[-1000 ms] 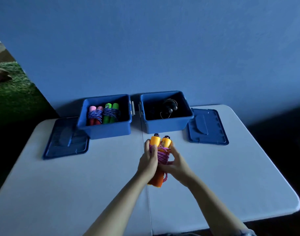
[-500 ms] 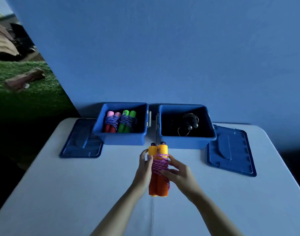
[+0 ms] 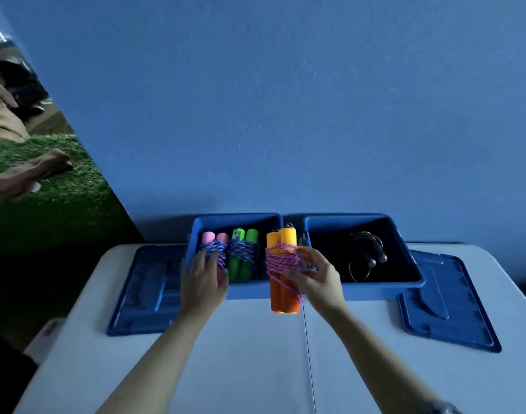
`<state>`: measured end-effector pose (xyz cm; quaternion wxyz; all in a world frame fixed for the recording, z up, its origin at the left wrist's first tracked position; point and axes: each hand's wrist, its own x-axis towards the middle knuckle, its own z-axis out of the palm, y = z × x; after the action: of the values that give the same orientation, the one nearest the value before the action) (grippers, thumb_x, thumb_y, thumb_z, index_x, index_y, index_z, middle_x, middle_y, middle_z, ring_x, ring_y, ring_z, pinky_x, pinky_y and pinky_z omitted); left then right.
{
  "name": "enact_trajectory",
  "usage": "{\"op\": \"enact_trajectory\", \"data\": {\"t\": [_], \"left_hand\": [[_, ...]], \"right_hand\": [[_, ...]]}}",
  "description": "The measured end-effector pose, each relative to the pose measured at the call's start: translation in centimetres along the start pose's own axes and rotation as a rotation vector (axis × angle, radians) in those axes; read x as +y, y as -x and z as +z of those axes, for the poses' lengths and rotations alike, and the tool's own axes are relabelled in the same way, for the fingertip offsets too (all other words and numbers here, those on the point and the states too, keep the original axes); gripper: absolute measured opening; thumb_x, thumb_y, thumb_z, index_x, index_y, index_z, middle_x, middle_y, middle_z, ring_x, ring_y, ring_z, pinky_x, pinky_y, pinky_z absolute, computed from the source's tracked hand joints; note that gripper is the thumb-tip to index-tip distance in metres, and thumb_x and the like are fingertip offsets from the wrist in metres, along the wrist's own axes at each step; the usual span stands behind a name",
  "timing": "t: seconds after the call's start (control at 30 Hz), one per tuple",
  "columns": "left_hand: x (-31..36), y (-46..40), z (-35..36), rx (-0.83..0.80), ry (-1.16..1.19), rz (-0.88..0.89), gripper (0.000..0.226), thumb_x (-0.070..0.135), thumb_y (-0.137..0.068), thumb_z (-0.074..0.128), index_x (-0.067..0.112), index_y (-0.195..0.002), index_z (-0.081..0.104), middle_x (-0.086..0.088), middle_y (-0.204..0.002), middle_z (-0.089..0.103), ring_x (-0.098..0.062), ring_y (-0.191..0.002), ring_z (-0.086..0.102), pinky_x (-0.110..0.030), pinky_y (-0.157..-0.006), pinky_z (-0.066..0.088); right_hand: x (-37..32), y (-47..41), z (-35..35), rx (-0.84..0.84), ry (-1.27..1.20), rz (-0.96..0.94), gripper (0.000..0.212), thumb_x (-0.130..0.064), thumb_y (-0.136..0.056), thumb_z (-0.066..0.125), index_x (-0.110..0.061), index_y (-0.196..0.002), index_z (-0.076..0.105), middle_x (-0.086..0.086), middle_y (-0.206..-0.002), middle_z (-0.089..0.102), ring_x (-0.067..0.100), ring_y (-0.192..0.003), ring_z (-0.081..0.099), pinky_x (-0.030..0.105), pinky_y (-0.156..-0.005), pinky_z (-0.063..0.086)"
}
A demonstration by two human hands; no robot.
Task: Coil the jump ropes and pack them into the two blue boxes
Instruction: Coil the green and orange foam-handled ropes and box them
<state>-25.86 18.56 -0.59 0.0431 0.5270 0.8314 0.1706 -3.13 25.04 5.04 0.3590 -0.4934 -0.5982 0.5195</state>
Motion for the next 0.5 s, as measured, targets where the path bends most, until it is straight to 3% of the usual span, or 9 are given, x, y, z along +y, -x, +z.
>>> {"op": "enact_trajectory", "data": {"t": [0.1, 0.23, 0.3, 0.4, 0.5], "left_hand": [[-1.8, -1.2, 0.3, -0.045, -0.111, 0.003, 0.060, 0.041, -0.080, 0.038, 0.012, -0.129, 0.056, -0.018, -0.134, 0.052, -0.035, -0.114, 0.055, -0.059, -0.090, 0.042], [-3.4, -1.4, 1.3, -0.038, -0.101, 0.044, 0.063, 0.042, -0.080, 0.039, 0.002, -0.122, 0.062, -0.027, -0.130, 0.055, -0.040, -0.115, 0.057, -0.059, -0.099, 0.039], [-3.7, -1.4, 1.6, -0.036, -0.088, 0.052, 0.063, 0.043, -0.080, 0.041, -0.001, -0.118, 0.064, -0.028, -0.130, 0.055, -0.040, -0.116, 0.057, -0.055, -0.103, 0.034], [-3.7, -1.5, 1.7, -0.048, -0.072, 0.049, 0.065, 0.045, -0.079, 0.041, -0.001, -0.119, 0.064, -0.029, -0.130, 0.055, -0.039, -0.119, 0.055, -0.052, -0.105, 0.029], [-4.0, -1.4, 1.9, -0.057, -0.074, 0.054, 0.065, 0.046, -0.079, 0.040, 0.000, -0.117, 0.064, -0.028, -0.130, 0.055, -0.039, -0.121, 0.055, -0.050, -0.106, 0.024]], "right_hand": [[-1.1, -2.5, 2.3, 0.060, 0.122, -0.019, 0.041, -0.013, -0.072, 0.076, -0.025, -0.108, 0.061, -0.011, -0.096, 0.066, 0.008, -0.072, 0.066, 0.018, -0.066, 0.051], [-1.5, -5.2, 5.0, 0.111, 0.298, 0.015, 0.031, -0.018, -0.074, 0.071, -0.018, -0.105, 0.066, -0.002, -0.094, 0.068, 0.011, -0.073, 0.061, 0.007, -0.056, 0.040], [-1.5, -6.2, 6.0, 0.154, 0.350, 0.041, 0.029, -0.020, -0.076, 0.068, -0.016, -0.105, 0.066, 0.002, -0.094, 0.069, 0.014, -0.077, 0.059, 0.012, -0.060, 0.042], [-1.4, -7.2, 7.1, 0.206, 0.382, 0.038, 0.030, -0.022, -0.081, 0.065, -0.016, -0.110, 0.064, 0.007, -0.098, 0.069, 0.024, -0.090, 0.062, 0.031, -0.078, 0.048], [-1.1, -7.9, 8.0, 0.191, 0.443, -0.027, 0.029, -0.018, -0.084, 0.061, -0.017, -0.112, 0.066, 0.012, -0.099, 0.068, 0.028, -0.094, 0.060, 0.030, -0.082, 0.042]]}}
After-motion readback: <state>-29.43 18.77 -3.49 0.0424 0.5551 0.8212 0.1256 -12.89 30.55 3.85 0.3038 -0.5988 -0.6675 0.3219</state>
